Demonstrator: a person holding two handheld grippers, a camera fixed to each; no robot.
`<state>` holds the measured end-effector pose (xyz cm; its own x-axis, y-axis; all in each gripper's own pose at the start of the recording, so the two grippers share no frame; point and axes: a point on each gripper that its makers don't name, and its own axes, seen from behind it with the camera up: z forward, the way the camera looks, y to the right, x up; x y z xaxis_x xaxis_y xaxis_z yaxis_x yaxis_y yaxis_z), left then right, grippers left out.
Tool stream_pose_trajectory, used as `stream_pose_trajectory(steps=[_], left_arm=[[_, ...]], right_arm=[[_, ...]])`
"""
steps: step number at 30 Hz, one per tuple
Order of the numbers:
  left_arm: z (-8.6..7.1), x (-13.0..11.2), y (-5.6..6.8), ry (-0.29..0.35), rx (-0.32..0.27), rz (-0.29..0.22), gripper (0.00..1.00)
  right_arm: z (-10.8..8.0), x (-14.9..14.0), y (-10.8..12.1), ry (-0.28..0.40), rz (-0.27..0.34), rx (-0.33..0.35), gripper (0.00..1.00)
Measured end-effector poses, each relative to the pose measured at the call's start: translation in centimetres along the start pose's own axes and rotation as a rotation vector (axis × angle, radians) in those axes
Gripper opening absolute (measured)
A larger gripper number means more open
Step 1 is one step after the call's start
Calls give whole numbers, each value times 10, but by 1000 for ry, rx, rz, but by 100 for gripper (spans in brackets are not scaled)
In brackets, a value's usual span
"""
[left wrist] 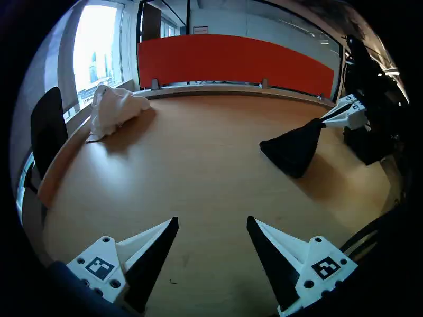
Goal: Fold towel
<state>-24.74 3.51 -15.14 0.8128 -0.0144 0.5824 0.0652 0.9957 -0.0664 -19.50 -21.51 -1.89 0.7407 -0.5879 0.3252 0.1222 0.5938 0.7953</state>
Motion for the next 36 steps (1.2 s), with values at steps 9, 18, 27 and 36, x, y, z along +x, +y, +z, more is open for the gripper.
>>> stream_pose_trajectory(steps=[9, 18, 27, 36], left_arm=[[-1, 8, 0, 15, -4, 1, 96], [-2, 13, 2, 24, -12, 6, 97], [-2, 15, 3, 24, -21, 6, 96], [-1, 16, 7, 20, -27, 6, 96]], right_arm=[[-18, 49, 17, 80, -25, -21, 6], [-42, 68, 40, 121, -11, -72, 6], [-65, 58, 74, 125, 34, -142, 6], [-93, 43, 120, 122, 93, -222, 6]])
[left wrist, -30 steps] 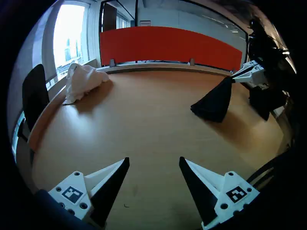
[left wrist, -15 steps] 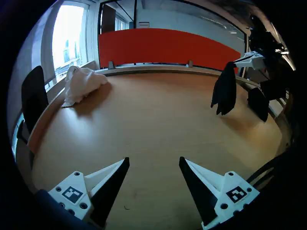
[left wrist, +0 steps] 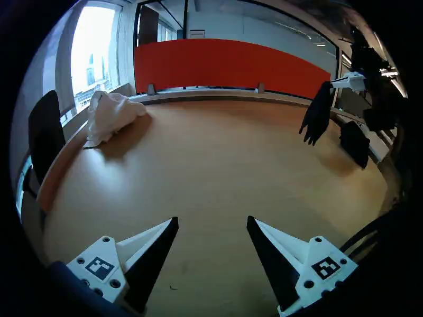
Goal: Fold towel
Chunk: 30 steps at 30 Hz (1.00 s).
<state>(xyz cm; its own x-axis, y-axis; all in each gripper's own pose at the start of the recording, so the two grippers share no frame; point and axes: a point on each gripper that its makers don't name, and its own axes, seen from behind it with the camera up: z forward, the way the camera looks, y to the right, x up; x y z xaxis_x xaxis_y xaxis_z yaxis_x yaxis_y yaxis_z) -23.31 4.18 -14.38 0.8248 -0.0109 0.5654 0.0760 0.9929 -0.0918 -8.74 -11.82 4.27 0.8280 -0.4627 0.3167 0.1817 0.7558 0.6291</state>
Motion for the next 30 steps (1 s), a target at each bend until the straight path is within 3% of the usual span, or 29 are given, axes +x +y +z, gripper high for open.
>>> stream_pose_trajectory(steps=[17, 30], left_arm=[[2, 4, 1, -7, -1, 5, 96], [2, 8, -3, -13, 8, 12, 96]], right_arm=[[-39, -20, 102, -47, 23, -136, 6], [-59, -27, 159, -84, 1, -195, 6]])
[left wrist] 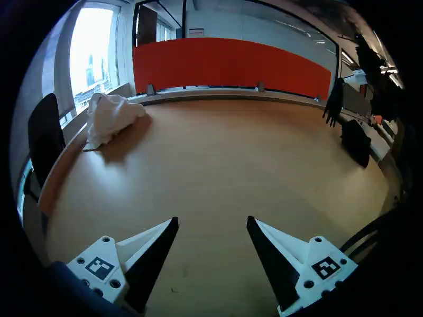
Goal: Fold towel
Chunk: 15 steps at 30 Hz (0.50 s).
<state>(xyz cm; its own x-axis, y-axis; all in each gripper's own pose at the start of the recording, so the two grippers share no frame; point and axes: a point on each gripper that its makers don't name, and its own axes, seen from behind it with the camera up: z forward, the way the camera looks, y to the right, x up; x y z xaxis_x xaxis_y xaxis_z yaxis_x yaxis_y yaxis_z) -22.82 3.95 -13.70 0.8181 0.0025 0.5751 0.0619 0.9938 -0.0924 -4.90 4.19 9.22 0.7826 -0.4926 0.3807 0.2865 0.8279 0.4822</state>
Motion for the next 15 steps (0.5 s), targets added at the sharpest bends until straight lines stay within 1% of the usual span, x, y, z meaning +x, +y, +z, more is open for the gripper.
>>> stream_pose_trajectory(steps=[5, 15], left_arm=[[1, 2, 0, -1, 3, 3, 96], [0, 1, 1, -7, 8, 7, 96]], right_arm=[[-2, -5, 20, -15, 2, -24, 6], [-5, -20, 60, -44, 27, -80, 6]])
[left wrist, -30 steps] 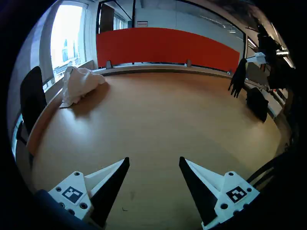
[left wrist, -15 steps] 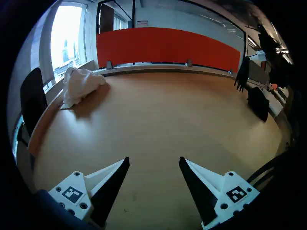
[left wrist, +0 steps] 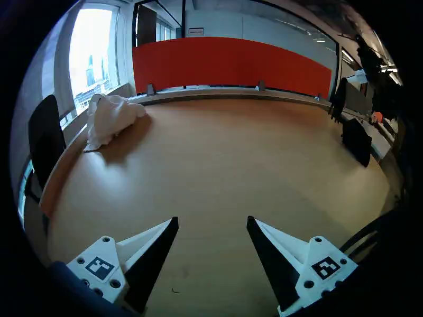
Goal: Fold towel
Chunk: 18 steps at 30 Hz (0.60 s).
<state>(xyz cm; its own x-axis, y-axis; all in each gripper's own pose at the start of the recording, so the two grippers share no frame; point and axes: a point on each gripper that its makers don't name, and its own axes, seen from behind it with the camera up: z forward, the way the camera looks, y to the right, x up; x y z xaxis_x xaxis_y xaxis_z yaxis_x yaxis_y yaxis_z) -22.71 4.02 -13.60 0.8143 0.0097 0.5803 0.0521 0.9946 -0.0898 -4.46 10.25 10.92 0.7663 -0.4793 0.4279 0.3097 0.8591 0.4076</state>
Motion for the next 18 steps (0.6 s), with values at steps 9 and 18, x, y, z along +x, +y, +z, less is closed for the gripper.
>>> stream_pose_trajectory(steps=[9, 18], left_arm=[[0, 1, 2, -4, 0, 8, 96], [0, 3, 7, -6, -1, 13, 96]], right_arm=[[3, -16, 28, -37, 10, -35, 6], [4, -29, 49, -65, 18, -59, 6]])
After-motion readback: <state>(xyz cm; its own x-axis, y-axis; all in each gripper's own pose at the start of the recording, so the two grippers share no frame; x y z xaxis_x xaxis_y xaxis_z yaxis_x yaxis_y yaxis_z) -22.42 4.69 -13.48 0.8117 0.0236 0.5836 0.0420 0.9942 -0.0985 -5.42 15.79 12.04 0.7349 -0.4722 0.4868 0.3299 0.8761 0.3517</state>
